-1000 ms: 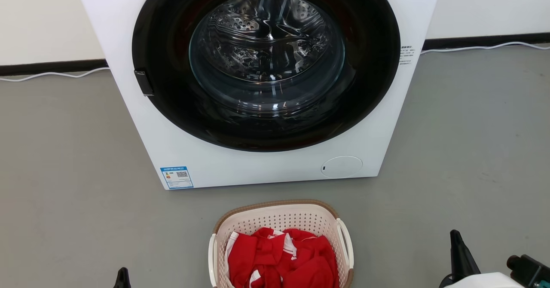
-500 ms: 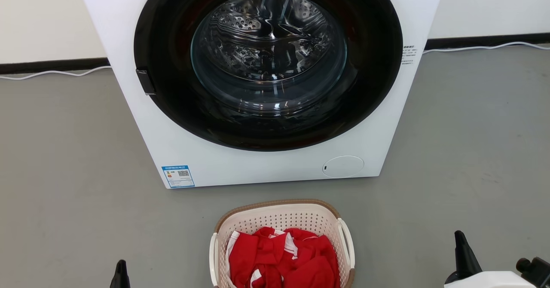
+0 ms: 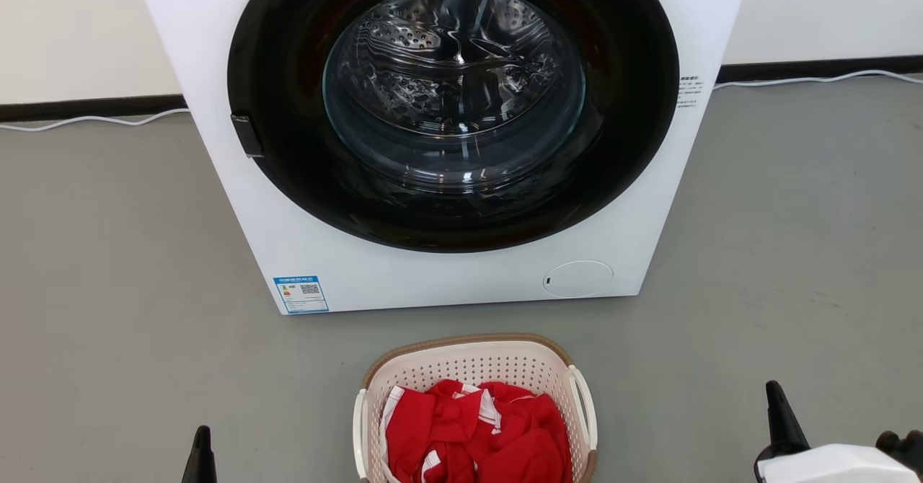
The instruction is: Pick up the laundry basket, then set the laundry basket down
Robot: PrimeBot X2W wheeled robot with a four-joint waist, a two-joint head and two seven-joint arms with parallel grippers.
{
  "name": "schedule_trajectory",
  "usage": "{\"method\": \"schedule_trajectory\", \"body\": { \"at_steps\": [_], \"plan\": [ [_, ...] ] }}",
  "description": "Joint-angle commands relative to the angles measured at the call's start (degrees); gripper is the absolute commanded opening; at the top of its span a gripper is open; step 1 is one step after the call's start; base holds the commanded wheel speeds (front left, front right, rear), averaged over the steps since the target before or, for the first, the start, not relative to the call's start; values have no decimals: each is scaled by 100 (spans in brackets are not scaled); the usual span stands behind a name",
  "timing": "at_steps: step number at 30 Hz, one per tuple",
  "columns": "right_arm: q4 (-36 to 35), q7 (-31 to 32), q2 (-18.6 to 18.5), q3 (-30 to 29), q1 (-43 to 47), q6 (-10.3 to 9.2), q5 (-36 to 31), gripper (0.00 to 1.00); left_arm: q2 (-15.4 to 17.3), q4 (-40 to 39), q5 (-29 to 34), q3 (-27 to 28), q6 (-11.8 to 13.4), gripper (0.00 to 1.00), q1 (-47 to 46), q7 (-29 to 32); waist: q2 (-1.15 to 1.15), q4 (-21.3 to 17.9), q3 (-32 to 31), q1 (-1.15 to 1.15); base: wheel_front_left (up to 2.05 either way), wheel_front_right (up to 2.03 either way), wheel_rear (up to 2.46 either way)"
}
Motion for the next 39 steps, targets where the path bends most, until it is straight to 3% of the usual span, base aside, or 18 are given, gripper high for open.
{"method": "schedule_trajectory", "body": {
  "at_steps": [1, 39],
  "plan": [
    [-181, 39, -95, 41, -268, 8, 134, 0, 96, -123, -135, 137, -46, 0, -276, 27, 0, 1, 0, 0, 0, 0, 0],
    [-354, 680, -128, -132, -395, 6, 2772, 0, 124, -105, -2619, 372, -199, 0, -712, 671, 0, 81, 31, 0, 0, 0, 0]
  ]
}}
